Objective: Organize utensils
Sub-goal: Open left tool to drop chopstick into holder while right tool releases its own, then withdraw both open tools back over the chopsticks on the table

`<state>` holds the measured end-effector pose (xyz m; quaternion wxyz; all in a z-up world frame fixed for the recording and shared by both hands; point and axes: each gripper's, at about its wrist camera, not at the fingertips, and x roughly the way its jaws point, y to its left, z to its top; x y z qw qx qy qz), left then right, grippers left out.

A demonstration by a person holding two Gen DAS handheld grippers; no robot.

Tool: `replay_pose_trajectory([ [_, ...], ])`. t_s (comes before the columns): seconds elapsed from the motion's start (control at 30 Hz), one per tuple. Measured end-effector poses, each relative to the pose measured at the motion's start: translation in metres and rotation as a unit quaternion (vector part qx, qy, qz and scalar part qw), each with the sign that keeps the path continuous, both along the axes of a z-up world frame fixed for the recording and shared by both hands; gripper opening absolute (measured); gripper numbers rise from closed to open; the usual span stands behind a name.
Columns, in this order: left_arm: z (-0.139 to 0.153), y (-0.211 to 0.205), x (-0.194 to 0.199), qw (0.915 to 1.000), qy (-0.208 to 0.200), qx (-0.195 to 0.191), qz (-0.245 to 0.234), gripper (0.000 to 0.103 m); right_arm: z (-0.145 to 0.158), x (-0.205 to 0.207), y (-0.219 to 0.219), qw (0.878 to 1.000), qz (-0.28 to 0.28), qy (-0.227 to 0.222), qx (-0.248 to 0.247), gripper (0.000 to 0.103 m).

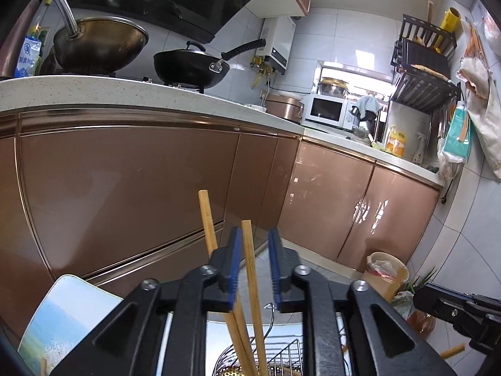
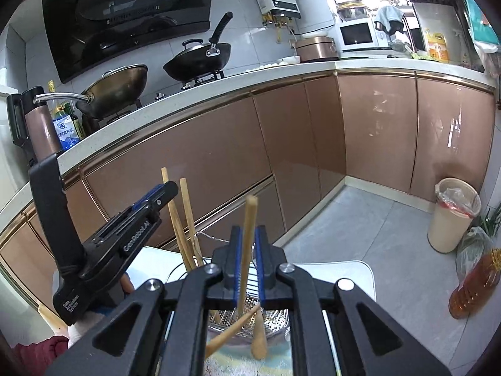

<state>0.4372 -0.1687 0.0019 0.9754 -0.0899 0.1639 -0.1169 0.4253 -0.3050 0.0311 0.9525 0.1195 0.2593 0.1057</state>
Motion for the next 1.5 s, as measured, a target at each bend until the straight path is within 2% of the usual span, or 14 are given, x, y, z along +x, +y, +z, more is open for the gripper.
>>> replay_pose_trajectory([
  [0.13, 0.007, 0.009, -0.014, 1.0, -0.007, 0.003, 0.005, 0.036, 0.003, -0.009, -0.002, 1.0, -0.006, -0.001, 0.002, 0.008],
  [0.27, 0.02, 0.02, -0.028, 0.9999, -0.01, 0.005, 0.005, 0.042, 0.013, -0.02, -0.001, 1.0, -0.012, -0.007, 0.002, 0.008],
  [0.33, 0.032, 0.03, -0.039, 0.9999, -0.007, 0.007, 0.007, 0.049, 0.022, -0.032, -0.001, 1.0, -0.015, -0.016, 0.002, 0.008],
  [0.4, 0.044, 0.04, -0.049, 0.9999, -0.006, 0.008, 0.011, 0.052, 0.031, -0.043, -0.001, 0.999, -0.019, -0.026, 0.0, 0.008],
  [0.57, 0.073, 0.073, -0.079, 0.9996, 0.003, 0.021, 0.02, 0.057, 0.063, -0.08, 0.001, 0.998, -0.028, -0.055, -0.004, 0.008],
  [0.73, 0.093, 0.113, -0.115, 0.9988, 0.028, 0.026, 0.029, 0.058, 0.085, -0.12, 0.014, 0.998, -0.019, -0.063, -0.017, 0.008],
  [0.93, 0.109, 0.156, -0.16, 0.997, 0.048, 0.04, 0.046, 0.059, 0.094, -0.162, 0.031, 0.998, -0.005, -0.058, -0.032, 0.008],
  [1.2, 0.126, 0.208, -0.221, 0.9941, 0.053, 0.036, 0.088, 0.066, 0.104, -0.214, 0.052, 0.997, 0.012, -0.059, -0.047, 0.008],
  [1.5, 0.127, 0.238, -0.284, 0.9911, 0.05, 0.046, 0.114, 0.076, 0.11, -0.277, 0.071, 0.995, 0.019, -0.076, -0.058, 0.01],
])
